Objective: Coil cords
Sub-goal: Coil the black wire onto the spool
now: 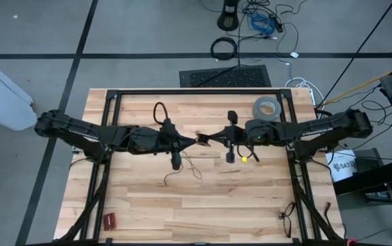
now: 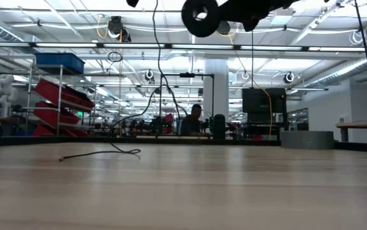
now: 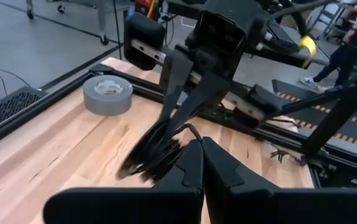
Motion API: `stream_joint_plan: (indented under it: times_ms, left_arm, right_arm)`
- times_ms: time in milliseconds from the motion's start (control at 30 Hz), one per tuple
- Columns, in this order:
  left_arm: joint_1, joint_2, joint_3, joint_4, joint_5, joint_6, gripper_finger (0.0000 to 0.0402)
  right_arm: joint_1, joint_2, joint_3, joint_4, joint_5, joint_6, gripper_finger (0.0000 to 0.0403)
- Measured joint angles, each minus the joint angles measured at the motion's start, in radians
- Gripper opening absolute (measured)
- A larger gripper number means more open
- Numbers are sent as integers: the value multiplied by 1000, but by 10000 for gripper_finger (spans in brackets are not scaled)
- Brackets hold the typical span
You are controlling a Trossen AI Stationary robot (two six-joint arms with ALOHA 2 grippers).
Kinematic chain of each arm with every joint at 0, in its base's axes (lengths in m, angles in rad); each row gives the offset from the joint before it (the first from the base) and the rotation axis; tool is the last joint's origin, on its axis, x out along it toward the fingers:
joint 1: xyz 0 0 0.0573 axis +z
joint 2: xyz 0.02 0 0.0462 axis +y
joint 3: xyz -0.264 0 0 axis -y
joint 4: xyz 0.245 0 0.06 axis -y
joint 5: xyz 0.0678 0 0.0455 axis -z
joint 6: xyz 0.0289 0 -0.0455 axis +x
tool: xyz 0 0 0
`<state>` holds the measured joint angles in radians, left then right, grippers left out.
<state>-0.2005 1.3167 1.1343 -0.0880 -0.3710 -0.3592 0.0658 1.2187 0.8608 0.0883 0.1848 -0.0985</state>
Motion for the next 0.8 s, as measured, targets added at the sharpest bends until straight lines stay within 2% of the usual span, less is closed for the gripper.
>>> stream_joint_plan:
  times_ms: [267,567,800]
  left_arm:
    - [19,88,0,127,-7,-1,1]
    - [17,226,0,229,-49,-2,1]
    - [16,268,-1,248,-67,-2,7]
  right_arm:
    - [0,96,0,134,180,-17,0]
    - [0,118,0,180,184,-23,0]
    - [1,91,0,177,174,-21,0]
